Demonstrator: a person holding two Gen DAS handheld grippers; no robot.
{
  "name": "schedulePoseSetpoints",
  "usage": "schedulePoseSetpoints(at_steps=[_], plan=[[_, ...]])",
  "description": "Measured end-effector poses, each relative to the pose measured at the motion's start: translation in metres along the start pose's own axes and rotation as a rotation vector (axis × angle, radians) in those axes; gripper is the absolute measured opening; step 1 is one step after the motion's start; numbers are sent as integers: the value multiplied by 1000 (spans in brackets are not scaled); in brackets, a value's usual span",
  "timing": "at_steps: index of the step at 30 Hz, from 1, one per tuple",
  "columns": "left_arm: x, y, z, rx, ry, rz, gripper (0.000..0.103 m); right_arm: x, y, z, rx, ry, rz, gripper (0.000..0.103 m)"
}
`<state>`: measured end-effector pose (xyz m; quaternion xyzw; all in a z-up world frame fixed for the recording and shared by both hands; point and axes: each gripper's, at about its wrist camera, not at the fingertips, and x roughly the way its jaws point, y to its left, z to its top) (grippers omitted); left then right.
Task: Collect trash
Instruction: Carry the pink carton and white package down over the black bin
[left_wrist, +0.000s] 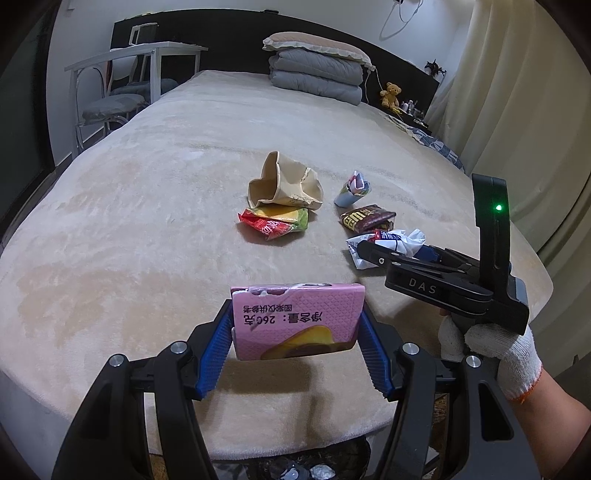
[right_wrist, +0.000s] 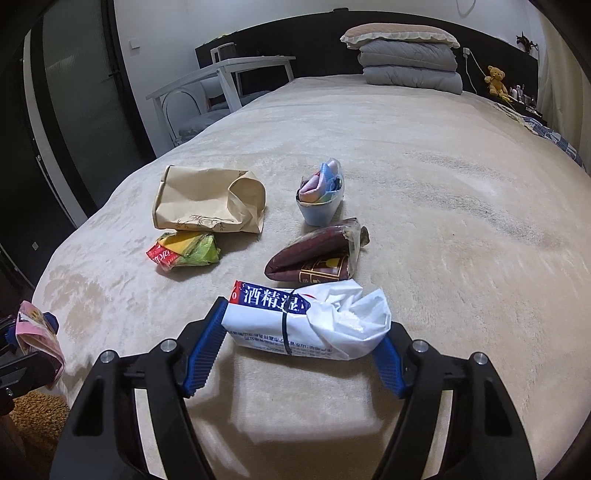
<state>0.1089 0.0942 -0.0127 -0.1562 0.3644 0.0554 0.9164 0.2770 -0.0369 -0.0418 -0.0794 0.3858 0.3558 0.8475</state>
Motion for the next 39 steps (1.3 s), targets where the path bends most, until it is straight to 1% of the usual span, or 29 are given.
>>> schedulePoseSetpoints(at_steps=[4, 13, 21, 28, 32, 39], plan=[[-1, -2, -2, 7, -6, 2, 61, -7, -1, 0, 2, -7, -1, 72], [-1, -3, -6, 7, -17, 9, 61, -28, 1, -14, -1, -6, -10, 71], [-9, -12, -15, 18, -48, -22, 61, -57, 0, -29, 6, -29, -20, 71], [-18, -25, -31, 31, -59, -55, 61, -90, -3, -47, 16, -54, -35, 71], [-24, -36, -43, 61, -65, -69, 61, -111, -4, -63, 26, -70, -37, 72], [-34, -46, -69, 75, -50, -86, 61, -147, 4, -93, 26, -89, -27, 71]])
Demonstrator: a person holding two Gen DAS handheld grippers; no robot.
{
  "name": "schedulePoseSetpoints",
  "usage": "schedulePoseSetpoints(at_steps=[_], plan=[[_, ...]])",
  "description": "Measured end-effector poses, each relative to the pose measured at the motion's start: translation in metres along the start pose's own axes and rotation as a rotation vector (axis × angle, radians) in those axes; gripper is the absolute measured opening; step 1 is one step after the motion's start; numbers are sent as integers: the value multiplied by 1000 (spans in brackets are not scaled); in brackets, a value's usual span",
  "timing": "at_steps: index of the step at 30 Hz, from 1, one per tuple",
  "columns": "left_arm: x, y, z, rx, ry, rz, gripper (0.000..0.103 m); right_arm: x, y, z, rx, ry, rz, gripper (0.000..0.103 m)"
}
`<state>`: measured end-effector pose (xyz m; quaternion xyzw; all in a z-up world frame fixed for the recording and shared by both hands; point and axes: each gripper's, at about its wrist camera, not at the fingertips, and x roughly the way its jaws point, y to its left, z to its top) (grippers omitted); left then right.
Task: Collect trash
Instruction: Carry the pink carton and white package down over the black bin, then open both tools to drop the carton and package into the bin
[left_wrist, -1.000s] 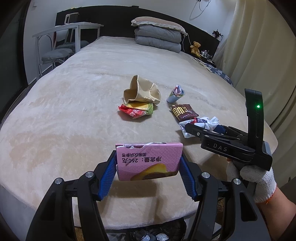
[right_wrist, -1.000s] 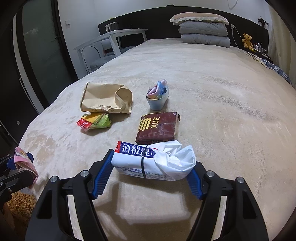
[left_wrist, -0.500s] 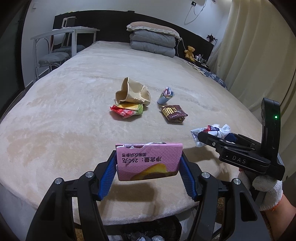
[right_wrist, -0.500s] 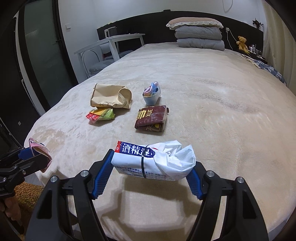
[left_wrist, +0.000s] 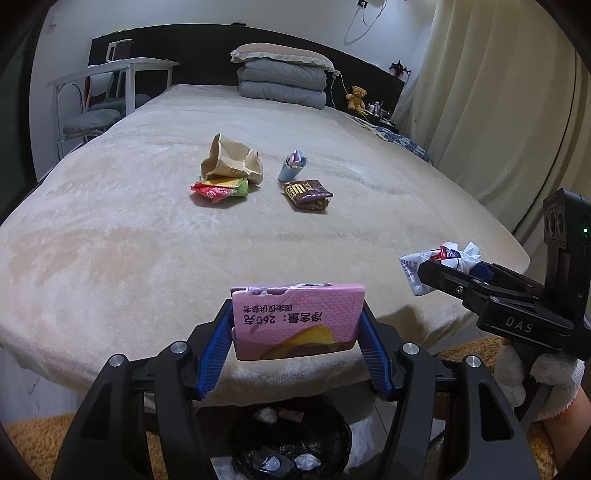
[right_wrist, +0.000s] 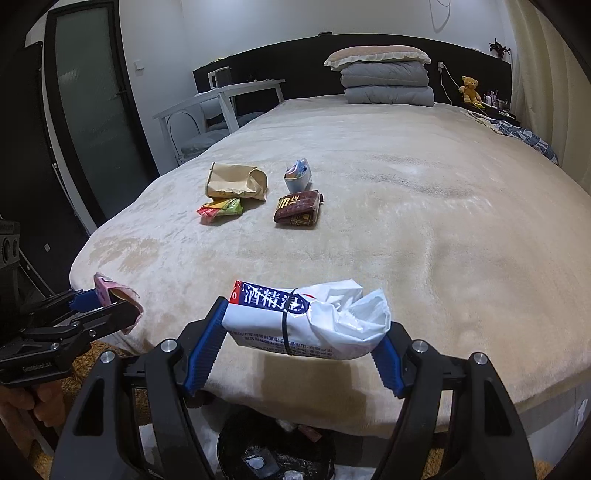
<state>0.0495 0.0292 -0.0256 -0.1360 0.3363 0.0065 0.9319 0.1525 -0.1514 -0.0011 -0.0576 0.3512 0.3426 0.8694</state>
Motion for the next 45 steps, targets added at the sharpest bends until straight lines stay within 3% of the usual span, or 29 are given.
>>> schedulePoseSetpoints(at_steps=[17, 26, 36, 45], plan=[[-10, -28, -47, 40, 69, -51, 61, -39, 17, -55, 3, 39, 22, 72], [4, -35, -73, 40, 172, -52, 61, -32, 19, -73, 35, 125, 30, 72], [47, -31, -111, -43, 420, -36, 61, 4, 10, -98, 150, 345, 56, 72], [76, -21, -131, -120, 581, -29, 62, 49, -9, -126, 302, 584, 60, 72]])
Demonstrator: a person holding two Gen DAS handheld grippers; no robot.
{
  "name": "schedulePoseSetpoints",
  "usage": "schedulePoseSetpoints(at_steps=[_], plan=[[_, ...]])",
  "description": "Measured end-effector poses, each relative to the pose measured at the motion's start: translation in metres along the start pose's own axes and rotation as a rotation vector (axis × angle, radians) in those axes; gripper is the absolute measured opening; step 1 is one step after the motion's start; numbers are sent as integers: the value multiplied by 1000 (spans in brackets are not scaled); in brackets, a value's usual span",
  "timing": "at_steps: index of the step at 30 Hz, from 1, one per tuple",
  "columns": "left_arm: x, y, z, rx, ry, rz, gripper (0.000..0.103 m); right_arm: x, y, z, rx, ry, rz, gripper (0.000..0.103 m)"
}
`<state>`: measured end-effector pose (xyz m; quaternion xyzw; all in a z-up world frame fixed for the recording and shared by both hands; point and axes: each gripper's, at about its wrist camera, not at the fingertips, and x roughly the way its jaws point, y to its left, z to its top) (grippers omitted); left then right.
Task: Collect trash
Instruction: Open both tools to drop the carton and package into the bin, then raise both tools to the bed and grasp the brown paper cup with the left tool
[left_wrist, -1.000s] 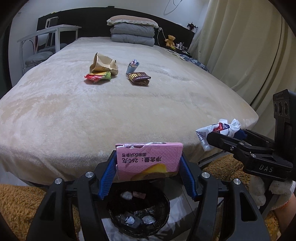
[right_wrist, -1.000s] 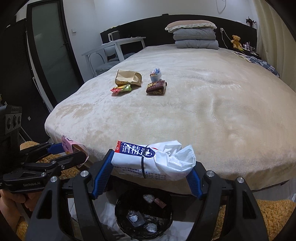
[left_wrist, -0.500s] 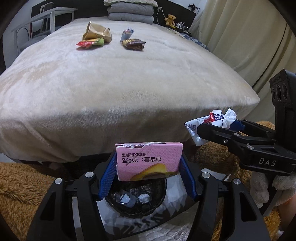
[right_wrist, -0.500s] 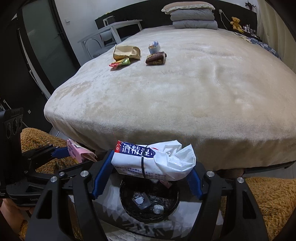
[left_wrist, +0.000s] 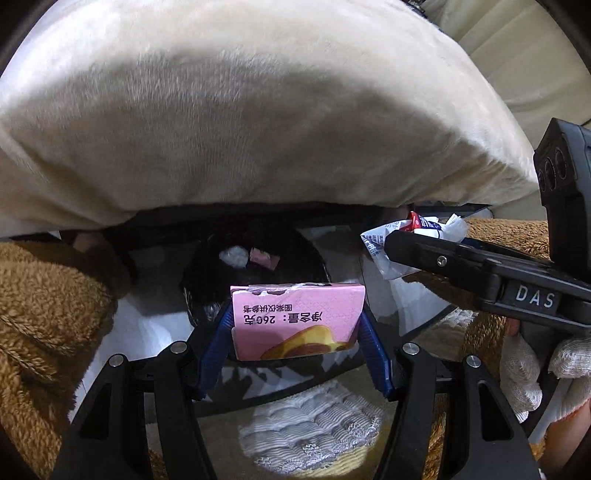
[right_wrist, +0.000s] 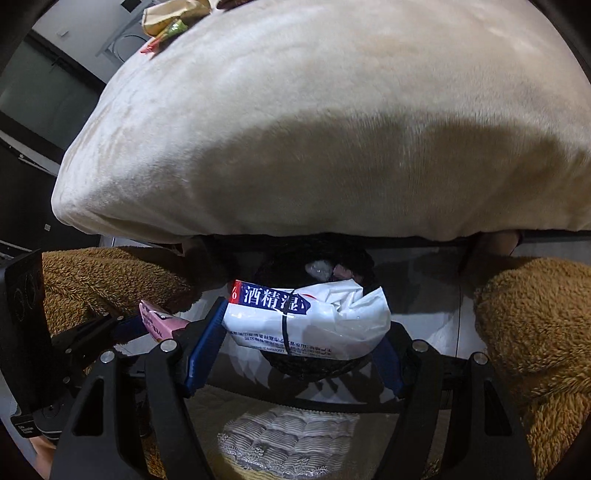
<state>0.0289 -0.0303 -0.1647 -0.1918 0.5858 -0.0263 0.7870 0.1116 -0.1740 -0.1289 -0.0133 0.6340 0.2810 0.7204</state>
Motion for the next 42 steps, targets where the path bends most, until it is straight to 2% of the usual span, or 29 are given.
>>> schedulePoseSetpoints(at_steps=[5, 13, 15, 16, 17, 20, 24, 34, 37, 42], plan=[[3, 1, -1, -2, 27, 8, 62, 13, 0, -2, 10, 50, 1, 72], [4, 3, -1, -19, 42, -3, 63, 19, -1, 2, 29, 58, 3, 72], [3, 4, -1, -23, 33, 4, 66, 18, -2, 2, 41, 55, 16, 73], [2, 3, 0, -26, 30, 0, 74, 18, -3, 3, 43, 55, 22, 73], [1, 4, 0, -29, 28, -5, 81, 17, -6, 3, 48, 50, 31, 79], [2, 5, 1, -37, 27, 0, 82, 17, -10, 5, 69, 41, 57, 87], [-2, 4, 3, -45, 13, 2, 82, 14, -12, 7, 76, 31, 52, 87], [-15, 4, 2, -19, -54, 24, 82, 6, -7, 7, 69, 5, 52, 87], [-27, 4, 1, -13, -89, 17, 82, -4, -6, 4, 52, -40, 48, 87], [-52, -1, -2, 24, -198, 38, 82, -28, 1, -3, 1, -143, 72, 87]])
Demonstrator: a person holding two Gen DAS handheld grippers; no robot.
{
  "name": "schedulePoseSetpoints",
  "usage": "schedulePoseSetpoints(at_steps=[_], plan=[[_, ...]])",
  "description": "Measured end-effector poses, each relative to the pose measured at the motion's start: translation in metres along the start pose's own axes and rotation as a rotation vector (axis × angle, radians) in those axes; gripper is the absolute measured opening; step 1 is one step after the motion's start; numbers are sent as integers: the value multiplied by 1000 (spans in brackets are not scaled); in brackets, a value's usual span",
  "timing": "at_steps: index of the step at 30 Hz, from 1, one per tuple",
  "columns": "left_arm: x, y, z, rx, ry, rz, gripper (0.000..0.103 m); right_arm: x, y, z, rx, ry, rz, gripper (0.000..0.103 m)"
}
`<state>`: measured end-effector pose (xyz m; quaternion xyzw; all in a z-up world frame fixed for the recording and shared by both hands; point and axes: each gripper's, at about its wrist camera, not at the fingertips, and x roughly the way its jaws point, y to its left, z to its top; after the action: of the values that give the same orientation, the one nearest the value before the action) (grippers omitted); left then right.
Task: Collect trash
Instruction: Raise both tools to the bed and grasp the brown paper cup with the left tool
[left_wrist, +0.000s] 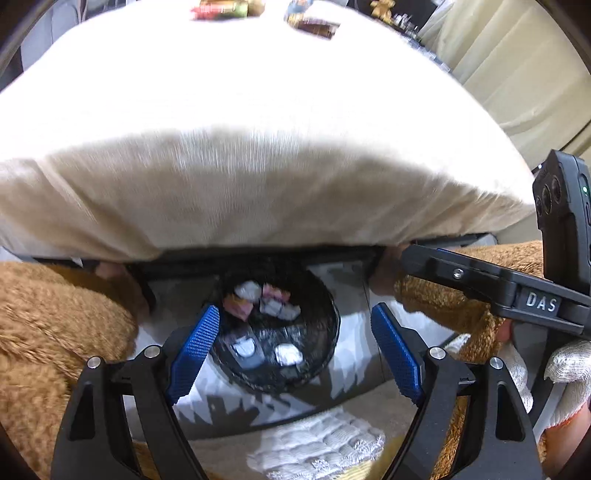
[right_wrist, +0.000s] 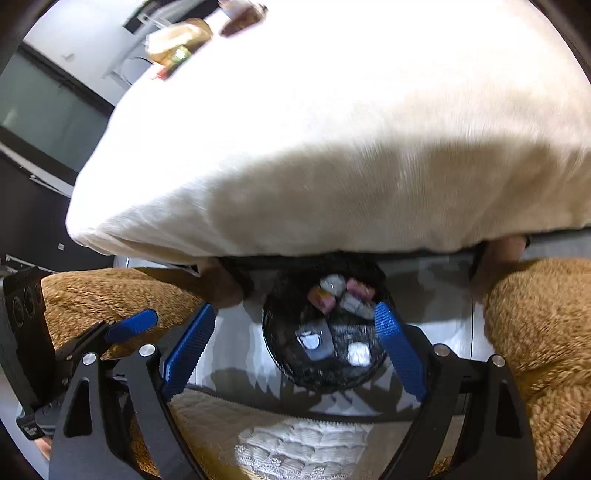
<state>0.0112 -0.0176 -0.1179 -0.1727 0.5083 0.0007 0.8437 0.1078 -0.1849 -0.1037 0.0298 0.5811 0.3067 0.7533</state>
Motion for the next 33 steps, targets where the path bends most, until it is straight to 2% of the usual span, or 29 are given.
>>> schedulePoseSetpoints(at_steps=[2, 8, 17, 24, 33], plan=[[-10, -2, 2, 19, -43, 0, 82, -12, 2, -1, -24, -49, 27, 87], [-36, -4, 14, 61, -149, -6, 82, -44, 18, 1, -133, -205, 26, 87], [-61, 10, 65, 55, -260, 5, 82, -68, 41, 31, -253, -370, 11, 87], [-67, 30, 122, 45, -310, 24, 82, -69, 50, 71, -298, -393, 10, 87], [-46, 52, 206, 9, -338, 49, 84, -54, 56, 123, -342, -406, -11, 87]])
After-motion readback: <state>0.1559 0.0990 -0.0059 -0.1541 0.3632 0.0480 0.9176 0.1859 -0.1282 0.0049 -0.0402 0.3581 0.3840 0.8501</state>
